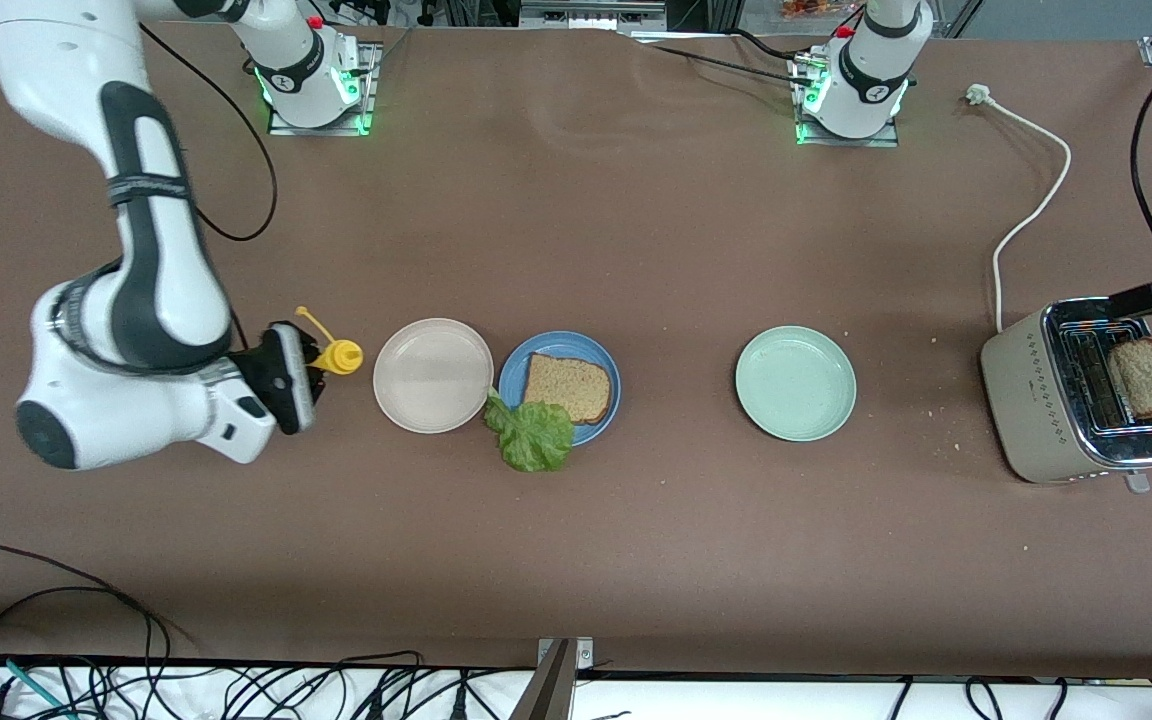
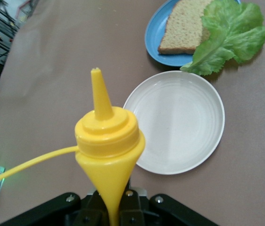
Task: Make sandwich in blue plate with both arms
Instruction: 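Move the mustard bottle back beside the white plate with the right gripper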
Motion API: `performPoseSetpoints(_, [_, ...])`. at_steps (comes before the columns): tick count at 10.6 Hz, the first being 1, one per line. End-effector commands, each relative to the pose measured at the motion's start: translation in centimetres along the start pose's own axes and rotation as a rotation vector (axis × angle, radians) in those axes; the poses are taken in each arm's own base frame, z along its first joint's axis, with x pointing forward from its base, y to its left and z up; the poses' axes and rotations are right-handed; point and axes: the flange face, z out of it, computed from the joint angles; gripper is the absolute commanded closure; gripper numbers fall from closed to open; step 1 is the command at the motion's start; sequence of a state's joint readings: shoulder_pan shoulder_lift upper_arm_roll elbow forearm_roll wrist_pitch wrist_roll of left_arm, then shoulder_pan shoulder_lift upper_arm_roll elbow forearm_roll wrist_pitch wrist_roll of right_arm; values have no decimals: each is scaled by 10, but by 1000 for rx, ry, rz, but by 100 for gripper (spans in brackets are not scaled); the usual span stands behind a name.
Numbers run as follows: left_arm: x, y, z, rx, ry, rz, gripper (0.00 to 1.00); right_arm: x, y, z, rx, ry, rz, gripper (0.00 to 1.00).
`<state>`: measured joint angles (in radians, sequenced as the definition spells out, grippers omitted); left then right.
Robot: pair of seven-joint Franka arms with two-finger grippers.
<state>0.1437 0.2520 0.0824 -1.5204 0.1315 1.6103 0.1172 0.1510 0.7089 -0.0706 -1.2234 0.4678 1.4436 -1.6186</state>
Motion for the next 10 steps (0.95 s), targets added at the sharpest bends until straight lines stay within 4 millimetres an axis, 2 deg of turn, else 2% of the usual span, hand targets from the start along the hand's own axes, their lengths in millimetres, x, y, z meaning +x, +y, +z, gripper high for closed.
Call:
performPoseSetpoints(1, [31,-60,48,17,2,70,0,-62,-4,10,32,182,-232,100])
performPoseSetpoints(2, [35,-74,61,6,9,88,0,-82,-1,26,36,260,-281,100])
performPoseSetpoints(3, [41,-84,71,12,26,80,0,-98,-2,34,30,302,-324,100])
performPoseSetpoints(5, [42,-102,89,3,13,77,0,-128,8,62,2,395,-452,100])
performPoseSetpoints(6, [41,-109,93,2,8,67,0,-136,9,73,-7,429,-488,100])
performPoseSetpoints(8, [46,-110,112,-8,-19,66,0,-142,10,82,-15,442,-526,100])
performPoseSetpoints(9, [49,-111,121,-9,-21,68,0,-149,15,93,-23,478,-548,100])
performPoseSetpoints(10, [50,-117,121,-9,1,61,0,-152,15,95,-32,490,-555,100])
